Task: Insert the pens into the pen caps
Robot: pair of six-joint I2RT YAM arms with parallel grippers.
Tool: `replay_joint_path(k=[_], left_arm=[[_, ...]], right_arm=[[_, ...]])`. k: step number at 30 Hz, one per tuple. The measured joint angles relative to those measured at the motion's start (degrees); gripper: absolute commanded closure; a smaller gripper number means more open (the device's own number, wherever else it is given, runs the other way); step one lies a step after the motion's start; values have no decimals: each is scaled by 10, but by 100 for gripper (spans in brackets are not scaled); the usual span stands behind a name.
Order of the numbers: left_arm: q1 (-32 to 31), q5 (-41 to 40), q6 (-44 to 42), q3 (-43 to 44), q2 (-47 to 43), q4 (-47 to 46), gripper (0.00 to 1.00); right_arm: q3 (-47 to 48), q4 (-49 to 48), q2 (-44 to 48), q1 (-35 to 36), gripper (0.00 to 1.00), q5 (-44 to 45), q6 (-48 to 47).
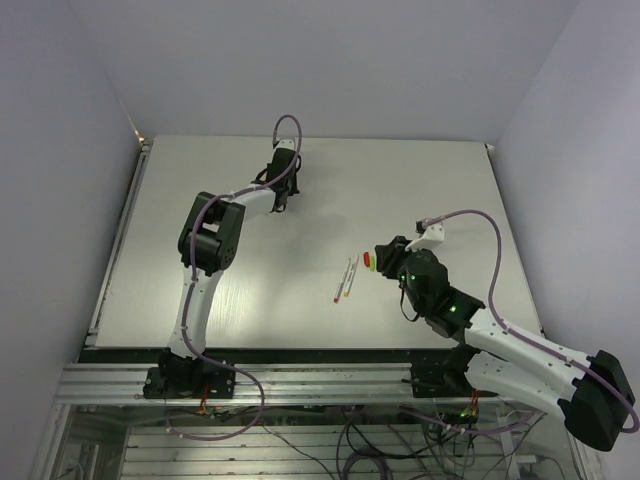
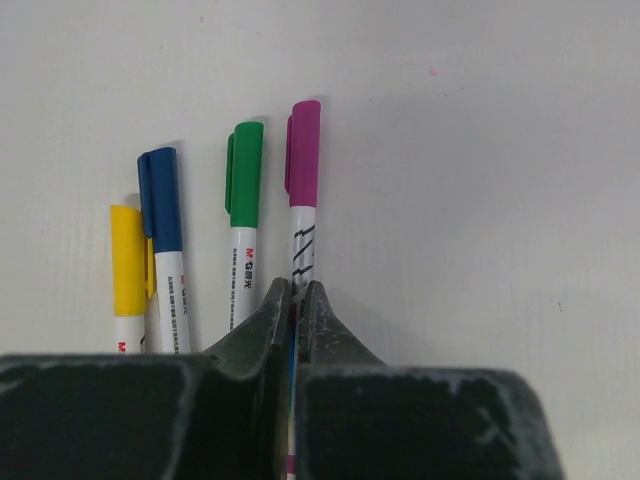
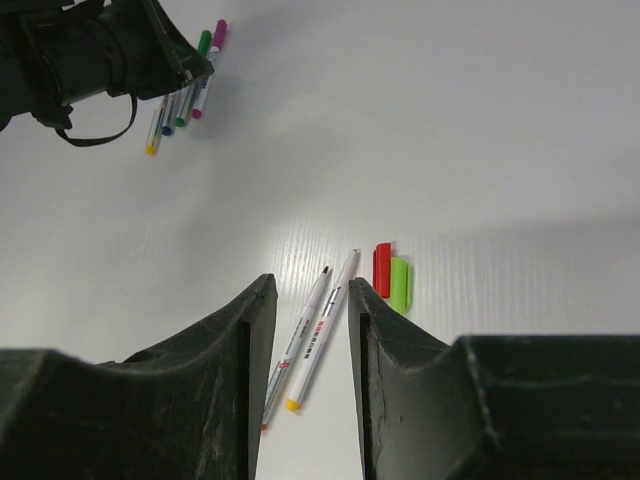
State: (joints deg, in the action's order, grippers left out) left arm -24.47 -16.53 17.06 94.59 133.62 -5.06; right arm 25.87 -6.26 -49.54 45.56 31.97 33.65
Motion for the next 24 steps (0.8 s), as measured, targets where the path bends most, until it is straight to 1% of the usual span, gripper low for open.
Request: replay_joint_path(k=[2, 6, 8, 14, 20, 21, 22, 24], left_arm=[[0, 0, 0, 3, 1, 1, 89], [0, 0, 1, 4, 2, 0, 74], [0, 1, 1, 4, 2, 0, 69], [0, 0, 0, 1, 1, 3, 66], [0, 0, 0, -26, -23, 3, 62], [0, 0, 0, -29, -28, 4, 61], [0, 0, 0, -33, -35, 3, 60], [0, 0, 0, -37, -50, 3, 59]], right_arm=[[-1, 1, -3, 0, 66, 0, 1], [-1, 2, -9, 0, 66, 0, 2], [-1, 2, -11, 0, 66, -1, 2], [-1, 1, -14, 0, 66, -3, 2], [-1, -6, -15, 0, 64, -4, 2], [-1, -9, -15, 0, 60, -3, 1], [-1, -11, -15, 0, 54, -2, 0], [-1, -16, -15, 0, 47, 3, 0]])
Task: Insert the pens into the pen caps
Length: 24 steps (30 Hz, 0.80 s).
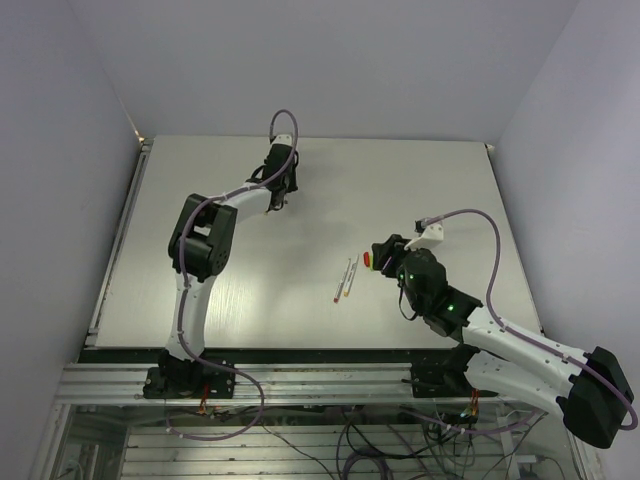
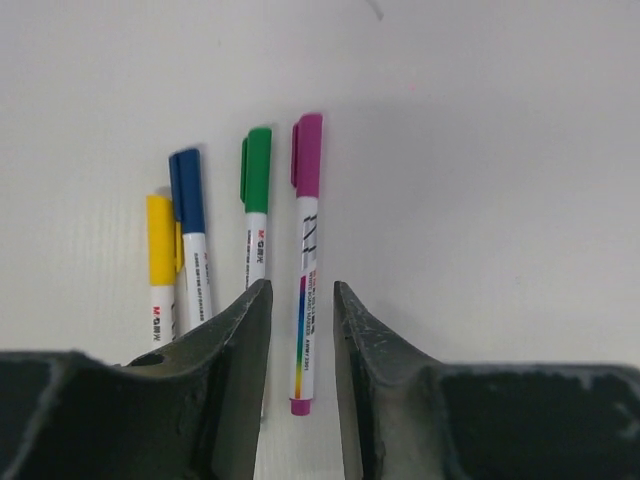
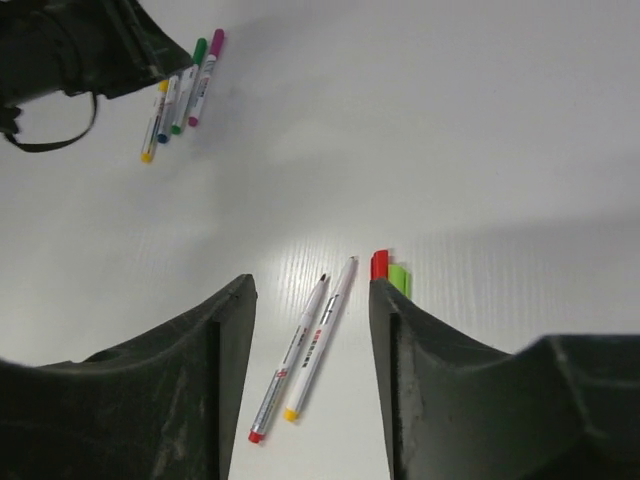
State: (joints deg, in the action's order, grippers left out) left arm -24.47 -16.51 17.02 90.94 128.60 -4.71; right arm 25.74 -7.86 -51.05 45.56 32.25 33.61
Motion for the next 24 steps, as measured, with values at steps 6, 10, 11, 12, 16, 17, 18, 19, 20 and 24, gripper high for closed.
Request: replay_joint_path(k=[6, 10, 11, 12, 16, 17, 18, 19, 20, 24], left_arm=[[0, 0, -1, -30, -69, -16, 57], [-3, 3, 7, -90, -132, -40, 56], [-5, 7, 11, -111, -148, -48, 56], [-6, 13, 15, -138, -166, -60, 56], [-28, 34, 23, -237, -225, -93, 56], [-39, 33, 20, -259, -237, -98, 56], [-56, 30, 16, -283, -249, -101, 56], [-76, 26, 11, -301, -259, -100, 56], [-100, 22, 6, -317, -267, -100, 56], [-187, 19, 3, -372, -294, -98, 56]], right_arm=[[-11, -26, 8, 0, 26, 32, -2], [-21, -34, 13, 0, 21, 64, 13], [-21, -34, 11, 0, 21, 75, 18], [-21, -34, 9, 0, 23, 84, 21], [-12, -16, -20, -1, 29, 119, 27], [-10, -11, -28, -1, 31, 127, 27], [-8, -7, -33, -2, 34, 134, 27], [-7, -5, -37, -5, 36, 137, 27], [-7, -5, -39, -9, 38, 140, 26], [-7, -7, -39, -55, 47, 122, 27]])
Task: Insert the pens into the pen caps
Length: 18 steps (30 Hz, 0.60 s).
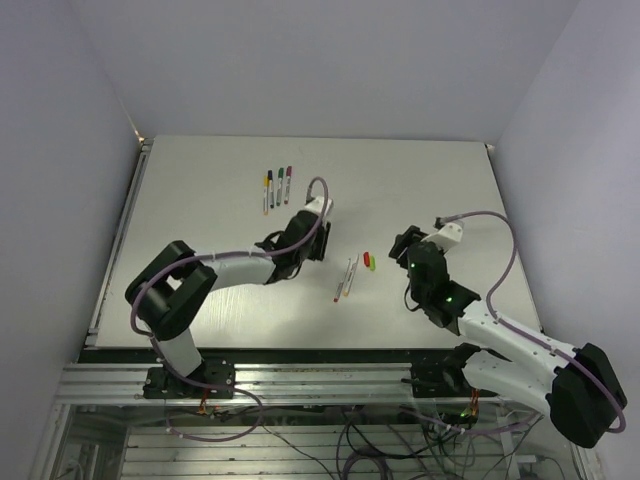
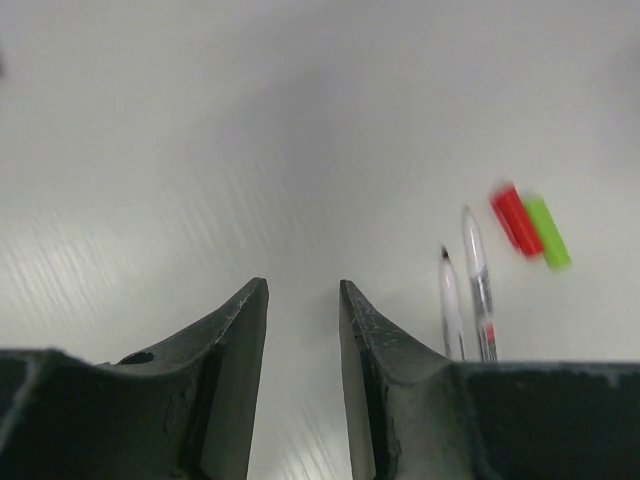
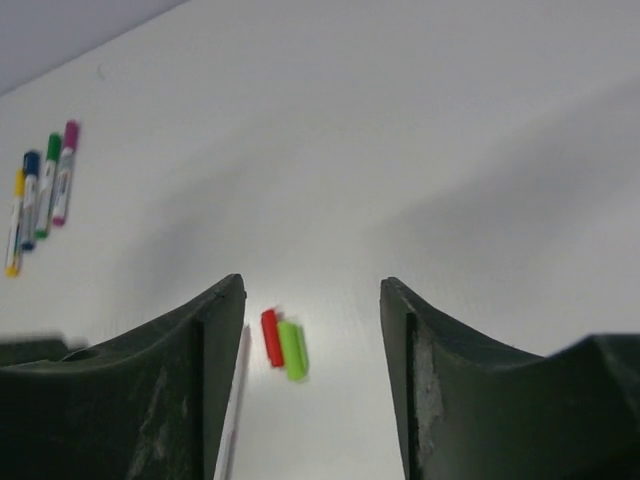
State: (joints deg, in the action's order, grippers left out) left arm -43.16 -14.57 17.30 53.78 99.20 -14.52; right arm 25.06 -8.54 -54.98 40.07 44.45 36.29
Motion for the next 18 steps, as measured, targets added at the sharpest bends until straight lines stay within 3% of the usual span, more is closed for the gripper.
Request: replay_joint_path(k=[2, 6, 11, 18], left_arm=[[-27, 5, 5, -32, -16, 0, 56], [-52, 5, 19, -66, -36, 7, 43], [-80, 5, 33, -71, -52, 8, 38], [-118, 7, 44, -63, -41, 9, 40]], right_arm=[[-3, -4, 2, -41, 52, -24, 4], [-26, -10, 14, -92, 55, -63, 12], [-41, -10, 19, -101, 55, -87, 16], [-49, -13, 26, -101, 56, -103, 25]])
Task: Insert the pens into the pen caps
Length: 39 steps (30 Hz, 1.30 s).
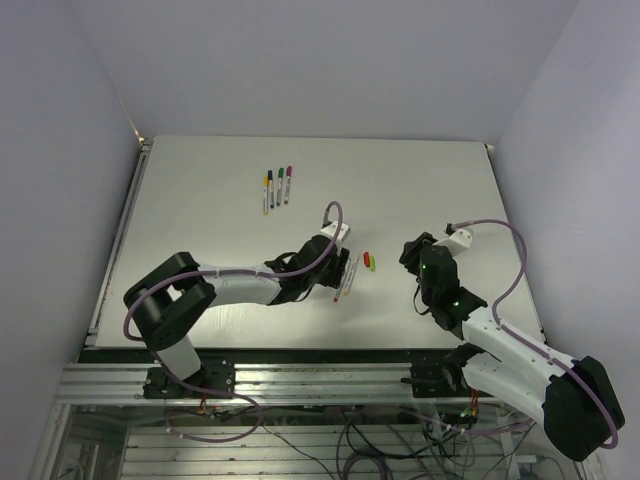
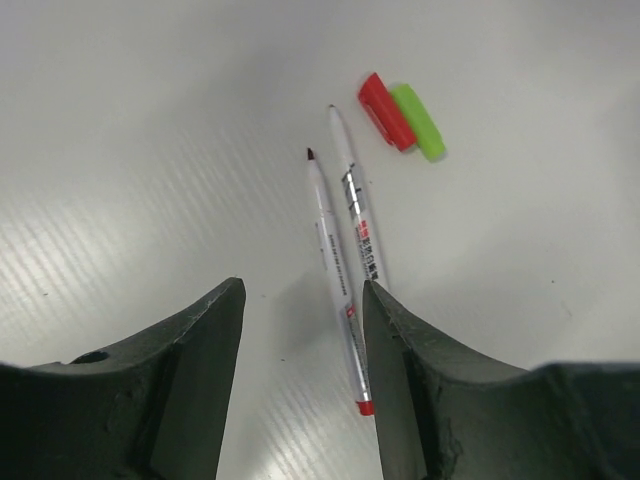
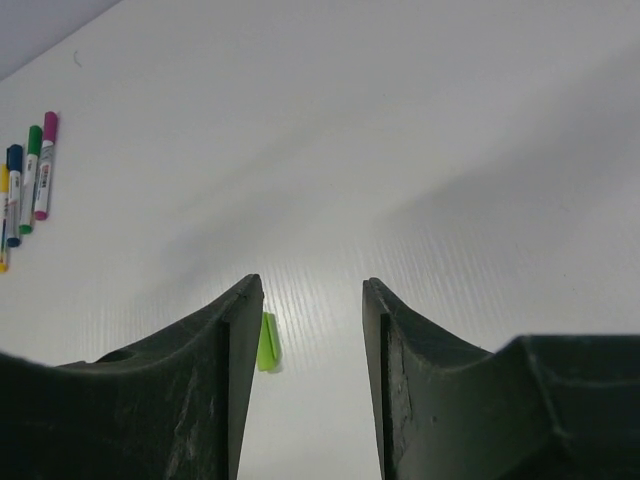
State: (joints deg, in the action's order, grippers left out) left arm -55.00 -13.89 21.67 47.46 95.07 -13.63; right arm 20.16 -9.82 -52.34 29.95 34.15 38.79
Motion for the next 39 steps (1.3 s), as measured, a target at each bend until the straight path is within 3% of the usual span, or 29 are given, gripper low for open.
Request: replay_joint_path(k=[31, 39], left_arm=[[-29, -16, 2, 46, 89, 35, 44], [-29, -25, 2, 46, 89, 42, 56]], right_arm=[[-20, -15, -9, 0, 58, -38, 13], [-19, -17, -14, 0, 58, -49, 14]])
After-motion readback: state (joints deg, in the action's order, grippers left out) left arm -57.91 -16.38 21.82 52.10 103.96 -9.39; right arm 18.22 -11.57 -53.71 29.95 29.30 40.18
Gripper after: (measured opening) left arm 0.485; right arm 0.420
